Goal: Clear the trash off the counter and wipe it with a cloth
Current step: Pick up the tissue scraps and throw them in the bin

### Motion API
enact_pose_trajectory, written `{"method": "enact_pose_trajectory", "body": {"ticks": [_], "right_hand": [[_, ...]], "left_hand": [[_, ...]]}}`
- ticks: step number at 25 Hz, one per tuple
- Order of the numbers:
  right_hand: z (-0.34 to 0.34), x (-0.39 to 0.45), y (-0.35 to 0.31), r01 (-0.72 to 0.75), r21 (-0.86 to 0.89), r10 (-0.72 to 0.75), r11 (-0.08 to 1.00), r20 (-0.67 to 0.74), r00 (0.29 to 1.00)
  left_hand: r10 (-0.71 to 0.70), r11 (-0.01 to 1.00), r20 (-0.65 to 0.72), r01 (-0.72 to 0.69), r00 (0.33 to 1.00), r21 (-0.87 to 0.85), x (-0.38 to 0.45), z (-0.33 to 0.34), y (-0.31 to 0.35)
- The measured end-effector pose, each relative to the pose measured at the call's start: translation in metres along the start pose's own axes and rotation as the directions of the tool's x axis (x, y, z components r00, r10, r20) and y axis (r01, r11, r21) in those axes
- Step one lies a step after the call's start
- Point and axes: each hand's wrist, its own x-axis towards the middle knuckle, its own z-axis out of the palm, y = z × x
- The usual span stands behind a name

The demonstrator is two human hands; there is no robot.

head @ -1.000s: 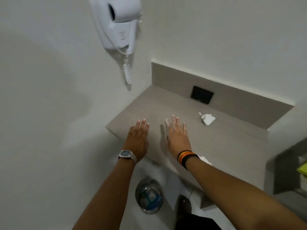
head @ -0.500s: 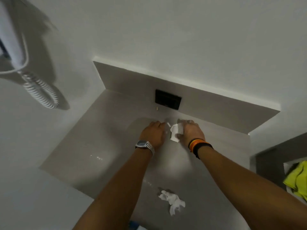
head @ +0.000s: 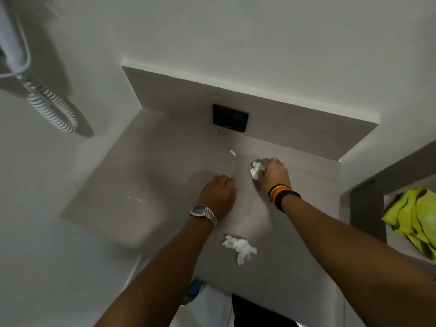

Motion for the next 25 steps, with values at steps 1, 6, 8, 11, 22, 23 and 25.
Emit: {"method": "enact_pose_trajectory", "body": {"ticks": [1, 6, 8, 11, 22, 23, 25], "right_hand": [[-0.002, -0.012, -0.001, -0.011, -0.005, 0.011, 1.0, -0.004, 1.0], [-0.01, -0.093, -0.012, -0.072, 0.03, 0.074, 0.997, -0.076, 0.994], [-0.011, -0.125, -0.015, -0.095, 0.075, 0.103, 0.993, -0.112, 0.988], [-0.011, -0.159, -0.016, -0.137, 0.095, 0.148, 0.986, -0.121, 0.982], [0.04, -0.212, -0.071, 0.053, 0.108, -0.04, 0.993, -0.12, 0.992], [0.043, -0.211, -0.073, 0.058, 0.114, -0.044, 0.992, -0.121, 0.992], [0.046, -0.208, -0.075, 0.065, 0.123, -0.05, 0.99, -0.119, 0.992]], "left_hand": [[-0.003, 1.0, 0.021, 0.003, 1.0, 0.0, -0.018, -0.003, 0.003], [0.063, 0.998, 0.208, -0.057, 0.976, -0.033, -0.112, -0.013, 0.044], [0.104, 0.991, 0.258, -0.122, 0.96, 0.054, -0.146, -0.009, 0.064], [0.071, 0.992, 0.233, -0.094, 0.97, 0.089, -0.174, -0.001, 0.077], [-0.392, 0.915, 0.089, 0.397, 0.916, -0.063, -0.209, -0.009, 0.009], [-0.449, 0.888, 0.078, 0.454, 0.89, -0.075, -0.206, -0.01, 0.007], [-0.521, 0.844, 0.063, 0.525, 0.851, -0.108, -0.197, -0.011, 0.003]]}}
